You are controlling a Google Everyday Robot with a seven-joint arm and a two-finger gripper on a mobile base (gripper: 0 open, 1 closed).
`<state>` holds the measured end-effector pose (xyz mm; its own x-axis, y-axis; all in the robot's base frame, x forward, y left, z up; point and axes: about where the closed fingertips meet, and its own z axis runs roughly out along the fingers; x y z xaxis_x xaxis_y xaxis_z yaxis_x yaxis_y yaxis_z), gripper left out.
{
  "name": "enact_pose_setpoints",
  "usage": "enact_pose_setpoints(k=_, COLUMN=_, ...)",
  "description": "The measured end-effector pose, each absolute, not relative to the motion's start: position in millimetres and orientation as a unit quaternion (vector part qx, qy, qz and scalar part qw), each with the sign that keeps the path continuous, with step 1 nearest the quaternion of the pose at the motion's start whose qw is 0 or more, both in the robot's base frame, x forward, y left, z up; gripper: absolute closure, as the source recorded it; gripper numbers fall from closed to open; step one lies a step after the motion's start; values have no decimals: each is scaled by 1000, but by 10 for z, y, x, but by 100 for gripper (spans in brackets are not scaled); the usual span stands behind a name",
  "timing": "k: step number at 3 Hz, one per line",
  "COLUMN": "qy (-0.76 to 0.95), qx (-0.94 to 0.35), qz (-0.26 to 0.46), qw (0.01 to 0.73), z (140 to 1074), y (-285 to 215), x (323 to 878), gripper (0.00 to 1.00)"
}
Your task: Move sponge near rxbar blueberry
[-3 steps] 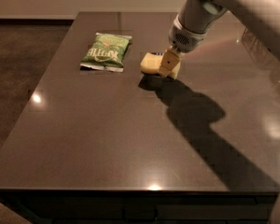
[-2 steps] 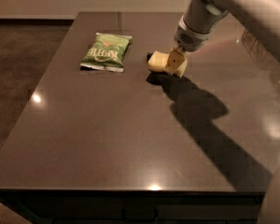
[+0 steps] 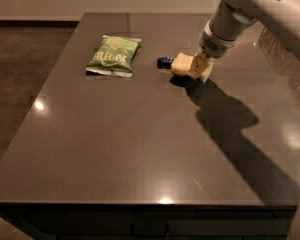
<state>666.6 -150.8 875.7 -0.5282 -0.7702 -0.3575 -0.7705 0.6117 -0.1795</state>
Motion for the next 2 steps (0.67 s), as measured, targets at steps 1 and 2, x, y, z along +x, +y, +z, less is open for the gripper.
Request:
enact_pose_setpoints(k=1, qy=874, qx=-442, qz=1, qw=203, z=8740, y=-1490, x=6678, gripper=12)
enact_pose_setpoints(k=2, qy=874, qx=-443, qz=1, qw=202, z=8722, y=-1481, x=6681, gripper=0)
